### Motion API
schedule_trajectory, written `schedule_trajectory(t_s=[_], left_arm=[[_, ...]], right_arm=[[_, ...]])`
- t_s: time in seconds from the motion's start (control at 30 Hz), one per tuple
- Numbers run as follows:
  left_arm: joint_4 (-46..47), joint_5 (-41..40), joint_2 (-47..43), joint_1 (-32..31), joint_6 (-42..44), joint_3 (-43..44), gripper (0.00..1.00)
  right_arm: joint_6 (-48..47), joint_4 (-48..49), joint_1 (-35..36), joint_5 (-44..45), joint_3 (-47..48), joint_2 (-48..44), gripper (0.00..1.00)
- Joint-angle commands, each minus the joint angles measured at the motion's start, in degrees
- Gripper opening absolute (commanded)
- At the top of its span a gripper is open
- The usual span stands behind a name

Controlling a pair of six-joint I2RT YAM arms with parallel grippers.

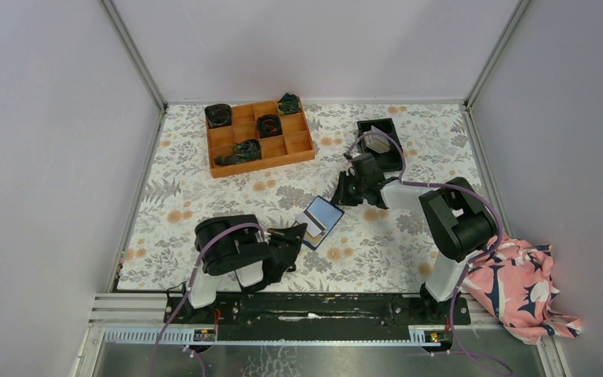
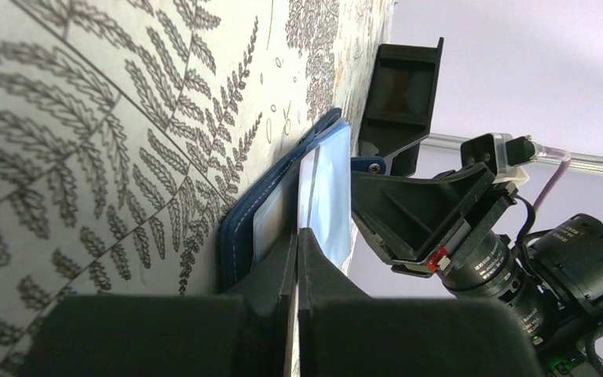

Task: Put the credit cards into the card holder
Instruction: Insert the credit card into the card holder.

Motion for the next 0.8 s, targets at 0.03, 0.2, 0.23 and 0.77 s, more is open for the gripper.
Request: schedule_trajectory(t_s=[0.03,0.2,0.23,0.77], left_arm=[[-1.63,-1.83,3.58,1.03,2.87,-1.18,0.00],[0.89,-0.08,4.63,1.08,3.51,-0.88,0.00],[1.07,0.46,4.66,1.06,3.61,-0.63,0.00],[0.66,1.79,5.20,-1.30,-0.89,1.97,0.00]], right_arm=[[-0.23,-4.53,1.73,1.20,-1.92,2.55,0.14],[-0.02,-4.44,1.91,1.47,-2.16,2.44,0.14],[0.07,-4.43,2.00,1.43,-2.14,2.42,0.14],[1.43,-3.75,3.26,2.18,-4.26,1.28,0.14]])
